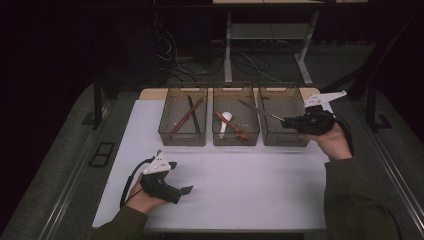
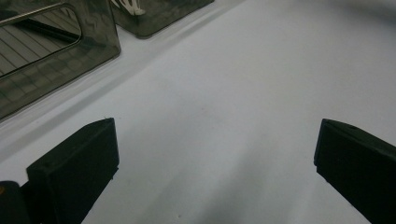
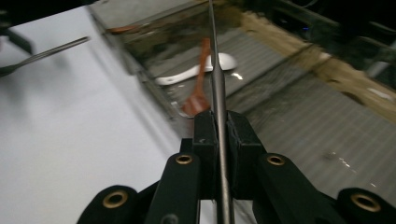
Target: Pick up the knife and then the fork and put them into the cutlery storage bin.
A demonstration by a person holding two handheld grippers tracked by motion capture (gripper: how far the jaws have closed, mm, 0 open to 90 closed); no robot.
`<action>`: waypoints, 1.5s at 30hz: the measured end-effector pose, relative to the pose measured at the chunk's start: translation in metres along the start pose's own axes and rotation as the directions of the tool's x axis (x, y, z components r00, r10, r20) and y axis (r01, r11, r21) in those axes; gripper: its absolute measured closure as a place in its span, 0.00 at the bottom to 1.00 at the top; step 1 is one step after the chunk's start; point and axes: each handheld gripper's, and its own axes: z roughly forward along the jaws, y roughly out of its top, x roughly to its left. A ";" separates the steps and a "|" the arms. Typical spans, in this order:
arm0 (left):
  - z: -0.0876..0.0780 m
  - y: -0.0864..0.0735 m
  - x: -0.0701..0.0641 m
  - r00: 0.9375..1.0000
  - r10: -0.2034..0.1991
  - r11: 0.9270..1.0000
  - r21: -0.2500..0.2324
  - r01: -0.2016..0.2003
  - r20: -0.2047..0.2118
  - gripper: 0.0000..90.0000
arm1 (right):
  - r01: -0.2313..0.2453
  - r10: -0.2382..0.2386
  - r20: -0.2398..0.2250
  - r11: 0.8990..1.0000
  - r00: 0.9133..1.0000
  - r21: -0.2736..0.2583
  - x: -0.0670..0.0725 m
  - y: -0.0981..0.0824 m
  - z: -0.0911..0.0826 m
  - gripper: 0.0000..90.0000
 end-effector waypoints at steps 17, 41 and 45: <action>0.002 -0.001 -0.001 1.000 0.004 1.000 0.000 -0.004 0.012 0.00 | -0.100 0.095 0.208 0.995 0.973 0.017 -0.033 -0.013 -0.001 0.92; 0.004 0.000 -0.004 0.999 0.016 1.000 0.008 -0.017 0.042 0.00 | -0.209 0.132 0.295 0.946 0.946 0.246 -0.065 -0.021 0.051 0.92; 0.004 0.000 -0.004 0.999 0.016 1.000 0.010 -0.017 0.041 0.00 | -0.218 0.133 0.300 0.937 0.945 0.272 -0.064 -0.021 0.055 0.92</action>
